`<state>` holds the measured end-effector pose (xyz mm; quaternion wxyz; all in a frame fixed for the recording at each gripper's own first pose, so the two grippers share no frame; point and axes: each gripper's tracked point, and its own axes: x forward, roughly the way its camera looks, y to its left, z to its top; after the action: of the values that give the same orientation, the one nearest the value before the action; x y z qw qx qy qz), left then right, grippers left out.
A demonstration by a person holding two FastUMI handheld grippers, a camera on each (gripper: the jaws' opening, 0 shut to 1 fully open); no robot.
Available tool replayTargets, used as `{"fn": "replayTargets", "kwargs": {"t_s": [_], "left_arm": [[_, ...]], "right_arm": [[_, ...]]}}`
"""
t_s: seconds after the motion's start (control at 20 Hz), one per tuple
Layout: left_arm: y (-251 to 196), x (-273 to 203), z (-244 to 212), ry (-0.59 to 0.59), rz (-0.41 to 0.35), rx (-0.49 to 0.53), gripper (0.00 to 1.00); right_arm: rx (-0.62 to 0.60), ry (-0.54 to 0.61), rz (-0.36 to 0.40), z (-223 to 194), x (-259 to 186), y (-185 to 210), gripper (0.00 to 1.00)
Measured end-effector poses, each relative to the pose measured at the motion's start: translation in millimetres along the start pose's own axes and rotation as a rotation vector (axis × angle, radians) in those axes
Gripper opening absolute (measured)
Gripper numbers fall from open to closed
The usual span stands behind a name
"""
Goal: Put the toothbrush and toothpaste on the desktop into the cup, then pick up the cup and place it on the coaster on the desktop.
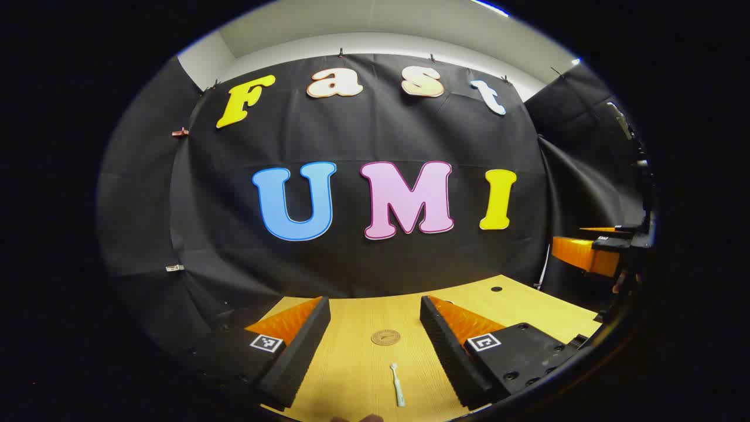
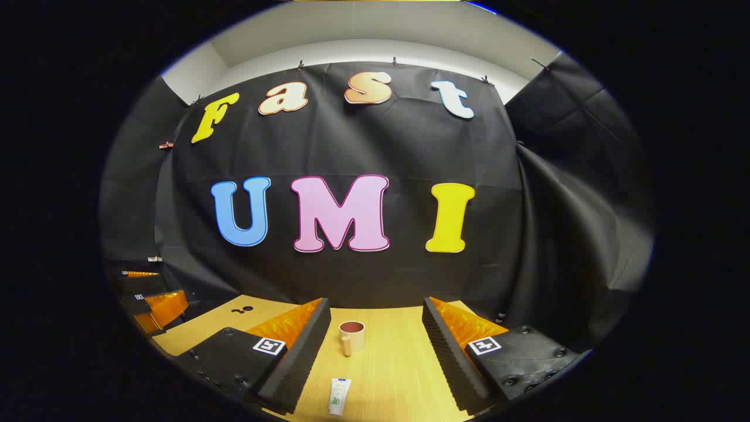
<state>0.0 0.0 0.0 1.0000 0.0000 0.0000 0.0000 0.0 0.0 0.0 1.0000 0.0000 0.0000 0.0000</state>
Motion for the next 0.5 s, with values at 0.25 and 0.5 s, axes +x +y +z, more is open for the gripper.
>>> {"fn": "replayTargets", "kwargs": {"t_s": [0.25, 0.5], "left_arm": [[-2, 10, -6, 0.031, 0.003, 0.005, 0.98], [-4, 12, -3, 0.022, 0.007, 0.007, 0.98]], "right_arm": [[0.009, 0.043, 0.021, -18, 8, 3, 0.97], [0.019, 0.105, 0.028, -41, 13, 2, 0.97]]}}
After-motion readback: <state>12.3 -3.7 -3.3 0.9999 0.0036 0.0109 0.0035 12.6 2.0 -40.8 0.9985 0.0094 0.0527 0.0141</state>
